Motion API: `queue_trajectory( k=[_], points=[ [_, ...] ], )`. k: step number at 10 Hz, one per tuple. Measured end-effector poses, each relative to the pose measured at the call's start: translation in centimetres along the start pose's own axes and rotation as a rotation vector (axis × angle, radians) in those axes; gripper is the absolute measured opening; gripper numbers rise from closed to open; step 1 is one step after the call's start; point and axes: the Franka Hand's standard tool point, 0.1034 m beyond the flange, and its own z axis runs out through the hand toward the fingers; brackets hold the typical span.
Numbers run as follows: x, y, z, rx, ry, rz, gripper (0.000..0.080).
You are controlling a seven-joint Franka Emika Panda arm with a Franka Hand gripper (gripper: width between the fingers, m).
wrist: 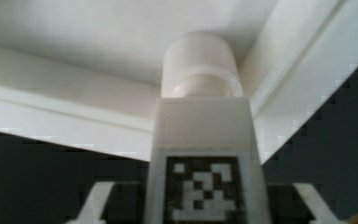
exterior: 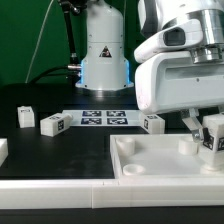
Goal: Assemble one leg
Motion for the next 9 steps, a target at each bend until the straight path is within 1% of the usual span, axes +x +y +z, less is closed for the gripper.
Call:
queue_trajectory(
  k=[4,5,6,7,8,9],
  points=[
    [0.06,-0.12,0.03,-0.001,0.004,-0.002,0.0296],
    [0.05,-0.12,0.03,0.000,0.004,-0.002,0.0509],
    [0.05,-0.12,0.03,0.000,0.004,-0.002,0.0509],
    [0.05,-0.12,0.03,0.000,0.004,-0.002,0.0619],
    [0.04,-0.12,0.03,0.000,0.004,-0.002,0.0640],
    [0.04,-0.12,0.03,0.000,0.004,-0.002,0.0640]
  ],
)
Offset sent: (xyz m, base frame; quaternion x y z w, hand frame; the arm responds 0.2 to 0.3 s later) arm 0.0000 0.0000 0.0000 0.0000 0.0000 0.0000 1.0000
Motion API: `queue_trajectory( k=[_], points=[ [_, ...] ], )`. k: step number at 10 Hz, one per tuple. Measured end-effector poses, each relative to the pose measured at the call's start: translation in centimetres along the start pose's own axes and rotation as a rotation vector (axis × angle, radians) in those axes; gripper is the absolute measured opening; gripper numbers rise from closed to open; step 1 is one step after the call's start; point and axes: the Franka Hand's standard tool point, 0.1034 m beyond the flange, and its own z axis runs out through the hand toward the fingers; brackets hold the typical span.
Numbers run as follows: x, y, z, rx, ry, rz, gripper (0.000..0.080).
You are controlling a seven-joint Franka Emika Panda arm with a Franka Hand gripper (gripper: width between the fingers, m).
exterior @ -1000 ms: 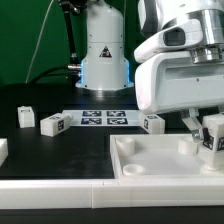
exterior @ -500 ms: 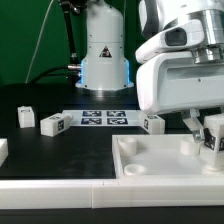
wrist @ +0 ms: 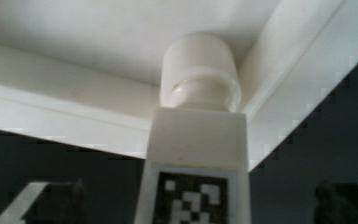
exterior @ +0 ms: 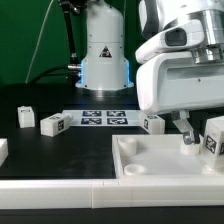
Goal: Assemble one leg
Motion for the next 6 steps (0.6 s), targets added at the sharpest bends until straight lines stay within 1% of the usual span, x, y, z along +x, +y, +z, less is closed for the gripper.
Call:
queue_trajectory(
  k=[3,4,5,6],
  points=[
    [0.0,0.0,-0.1,0.001,-0.004,0.000,0.0649],
    [0.5,0.1,-0.9,0.002,-0.006,-0.002,0.0649],
    [0.8,0.2,-1.3,0.008,-0.023,0.001,0.0649],
    [1.1,0.0,-1.7,0.026,-0.070,0.008,0.0649]
  ],
)
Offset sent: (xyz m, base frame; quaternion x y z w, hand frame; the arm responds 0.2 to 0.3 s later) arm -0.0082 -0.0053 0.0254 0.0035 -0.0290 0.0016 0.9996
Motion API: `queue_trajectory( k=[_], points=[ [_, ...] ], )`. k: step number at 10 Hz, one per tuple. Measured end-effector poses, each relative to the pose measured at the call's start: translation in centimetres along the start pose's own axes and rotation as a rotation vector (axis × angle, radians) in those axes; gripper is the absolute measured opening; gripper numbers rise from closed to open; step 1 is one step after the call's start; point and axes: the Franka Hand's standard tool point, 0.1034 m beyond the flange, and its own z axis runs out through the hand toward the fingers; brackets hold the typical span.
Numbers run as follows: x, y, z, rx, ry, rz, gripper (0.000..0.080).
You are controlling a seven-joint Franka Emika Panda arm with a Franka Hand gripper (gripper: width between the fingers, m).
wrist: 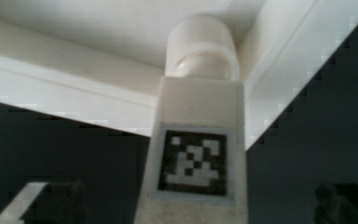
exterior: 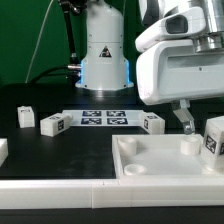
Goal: Assemble one leg
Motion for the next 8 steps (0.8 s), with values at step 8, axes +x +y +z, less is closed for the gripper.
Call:
queue_trajectory(
  k=[8],
  points=[
    [-0.2,0.3,0.3,0.132,-0.497,0.036,0.0649]
  ],
)
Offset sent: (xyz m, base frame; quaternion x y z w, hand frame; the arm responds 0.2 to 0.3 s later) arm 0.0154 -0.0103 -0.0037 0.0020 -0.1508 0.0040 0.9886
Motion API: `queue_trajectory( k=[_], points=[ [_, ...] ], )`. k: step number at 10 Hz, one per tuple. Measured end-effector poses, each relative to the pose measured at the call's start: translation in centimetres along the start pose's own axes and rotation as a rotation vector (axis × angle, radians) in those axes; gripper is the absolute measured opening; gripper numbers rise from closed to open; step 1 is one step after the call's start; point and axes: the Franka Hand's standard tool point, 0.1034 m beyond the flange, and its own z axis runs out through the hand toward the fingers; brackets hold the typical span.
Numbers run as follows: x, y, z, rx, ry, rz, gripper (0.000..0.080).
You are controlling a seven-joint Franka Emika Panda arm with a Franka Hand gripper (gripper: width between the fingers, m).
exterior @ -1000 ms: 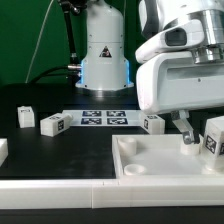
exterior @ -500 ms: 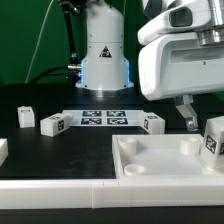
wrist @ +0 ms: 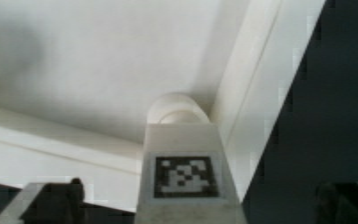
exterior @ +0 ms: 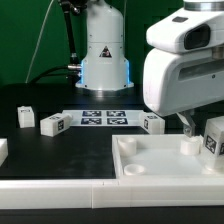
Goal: Assemble one leg
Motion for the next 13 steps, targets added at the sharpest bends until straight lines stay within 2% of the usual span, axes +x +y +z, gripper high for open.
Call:
queue_trajectory(
  k=[1,2,4,5,6,7,11,12,13],
  points=[
    [-0.6,-0.2,0.1,0.015,-0.089,0.003,0.0649],
    [0.3,0.0,-0.2,0.008,-0.058,0.002,0.0649],
    [0.4,0.0,-0.2,0.007,-0.054,0.003,0.0649],
    [0.4,0.0,-0.2,0.007,-0.055,0.003,0.0559],
    [0.4,0.0,-0.2,0.007,-0.055,0.003,0.0377],
    [0.4,0.1,-0.2,0.006,-0.055,0.003,0.0291],
    [0.4,0.2,-0.2,0.006,-0.055,0.040,0.0291],
    [0.3,0.0,-0.1,0.003,-0.042,0.084,0.0291],
    [0.1,-0.2,0.0,-0.009,-0.013,0.268,0.0291]
  ],
)
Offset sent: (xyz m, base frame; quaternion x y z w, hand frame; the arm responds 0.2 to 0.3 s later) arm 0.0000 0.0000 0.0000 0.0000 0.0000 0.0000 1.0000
